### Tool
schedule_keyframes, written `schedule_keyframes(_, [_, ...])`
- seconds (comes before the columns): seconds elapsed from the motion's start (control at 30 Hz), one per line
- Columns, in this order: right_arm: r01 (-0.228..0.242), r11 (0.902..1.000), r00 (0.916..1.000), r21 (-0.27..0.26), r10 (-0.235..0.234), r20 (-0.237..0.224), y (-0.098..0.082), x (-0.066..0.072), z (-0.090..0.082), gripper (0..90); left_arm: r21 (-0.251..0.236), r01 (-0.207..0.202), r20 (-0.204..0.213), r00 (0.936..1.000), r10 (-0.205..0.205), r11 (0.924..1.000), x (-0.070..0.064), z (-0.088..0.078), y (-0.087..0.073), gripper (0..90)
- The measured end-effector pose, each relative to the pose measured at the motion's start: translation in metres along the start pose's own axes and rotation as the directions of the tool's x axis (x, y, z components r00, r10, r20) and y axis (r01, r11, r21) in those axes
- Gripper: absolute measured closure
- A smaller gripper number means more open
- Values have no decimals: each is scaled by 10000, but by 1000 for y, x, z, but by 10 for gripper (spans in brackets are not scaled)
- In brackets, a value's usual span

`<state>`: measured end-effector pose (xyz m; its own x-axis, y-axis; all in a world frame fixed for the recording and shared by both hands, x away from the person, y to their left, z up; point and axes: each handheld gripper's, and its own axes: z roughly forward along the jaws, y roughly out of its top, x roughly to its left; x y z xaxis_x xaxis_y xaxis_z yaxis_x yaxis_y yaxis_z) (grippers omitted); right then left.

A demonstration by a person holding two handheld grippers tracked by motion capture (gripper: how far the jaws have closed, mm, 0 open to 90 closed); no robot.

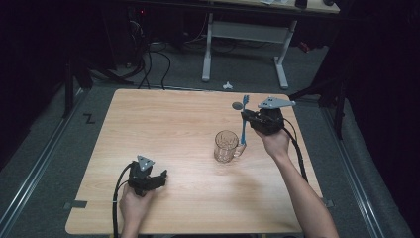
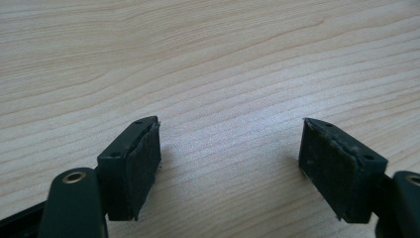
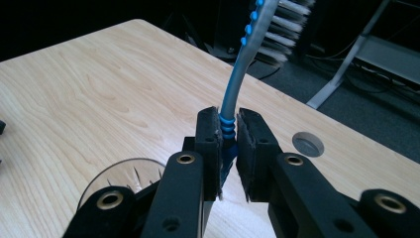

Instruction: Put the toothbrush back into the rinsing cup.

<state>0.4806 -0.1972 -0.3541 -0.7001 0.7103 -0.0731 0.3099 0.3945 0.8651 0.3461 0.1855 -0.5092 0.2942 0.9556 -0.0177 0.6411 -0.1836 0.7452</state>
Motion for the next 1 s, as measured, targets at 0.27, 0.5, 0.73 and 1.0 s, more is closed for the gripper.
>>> schedule_keyframes(0.27, [67,9999,10000,109,-66,-37,-5,0,-7,804,-6,-7,-17,10000,7,10000,0,0,0,249])
schedule_keyframes(0.5, [168,9997,9999,191,-167,-38,-7,2,-10,804,-6,-9,-17,10000,9,10000,0,0,0,249])
schedule_keyframes(0.73, [286,9994,9996,219,-286,-31,-9,3,-13,804,-6,-7,-17,10000,7,10000,0,0,0,248])
schedule_keyframes(1.0, [224,9995,9997,244,-223,-15,-14,3,-14,804,-4,-9,-17,10000,9,10000,0,0,0,248])
